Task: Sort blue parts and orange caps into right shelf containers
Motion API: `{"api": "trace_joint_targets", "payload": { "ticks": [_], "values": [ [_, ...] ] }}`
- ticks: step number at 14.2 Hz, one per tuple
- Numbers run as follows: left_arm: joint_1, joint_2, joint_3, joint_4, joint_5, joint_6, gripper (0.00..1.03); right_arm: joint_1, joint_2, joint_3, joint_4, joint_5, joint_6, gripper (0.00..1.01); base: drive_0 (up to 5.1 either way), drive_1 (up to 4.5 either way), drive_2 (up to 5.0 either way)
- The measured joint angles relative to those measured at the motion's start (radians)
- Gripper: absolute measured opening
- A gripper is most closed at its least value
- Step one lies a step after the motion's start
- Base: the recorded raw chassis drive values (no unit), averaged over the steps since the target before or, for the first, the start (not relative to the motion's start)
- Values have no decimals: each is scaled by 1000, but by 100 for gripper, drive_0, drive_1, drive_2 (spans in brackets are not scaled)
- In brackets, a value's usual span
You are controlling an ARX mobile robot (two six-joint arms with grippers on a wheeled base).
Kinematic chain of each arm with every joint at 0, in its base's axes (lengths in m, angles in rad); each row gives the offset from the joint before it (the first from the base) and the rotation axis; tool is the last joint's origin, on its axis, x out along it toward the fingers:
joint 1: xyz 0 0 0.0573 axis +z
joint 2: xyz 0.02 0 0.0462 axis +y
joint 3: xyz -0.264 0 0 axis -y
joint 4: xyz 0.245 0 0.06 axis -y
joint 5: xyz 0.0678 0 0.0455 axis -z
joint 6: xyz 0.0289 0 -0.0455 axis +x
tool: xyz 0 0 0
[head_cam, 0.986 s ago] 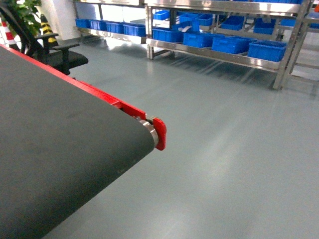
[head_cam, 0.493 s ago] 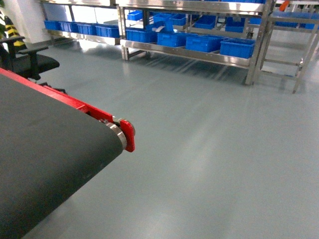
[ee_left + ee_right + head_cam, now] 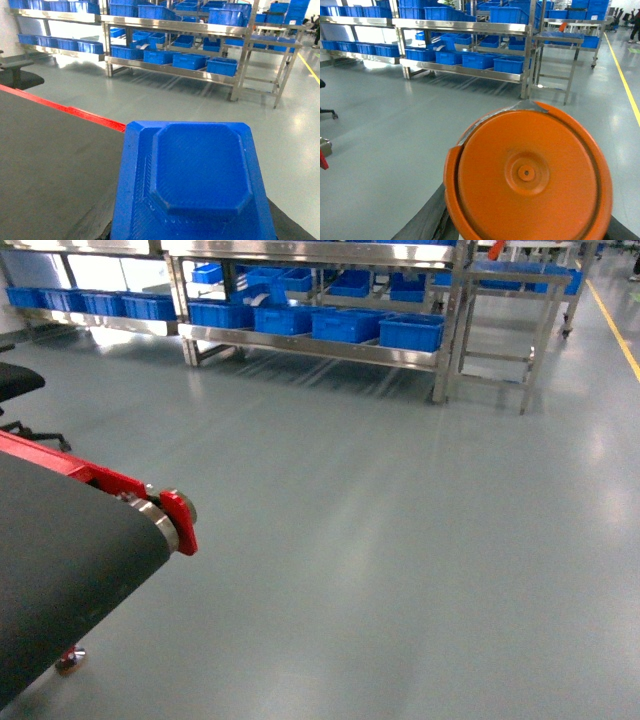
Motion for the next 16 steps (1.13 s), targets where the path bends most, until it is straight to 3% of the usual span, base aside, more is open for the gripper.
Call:
{"api": "trace_joint_targets", "payload": {
  "ticks": [16],
  "values": [
    [0, 0, 0, 0, 0, 0, 42, 0, 0, 0, 0, 0, 0, 44, -154, -154, -154]
  ]
}}
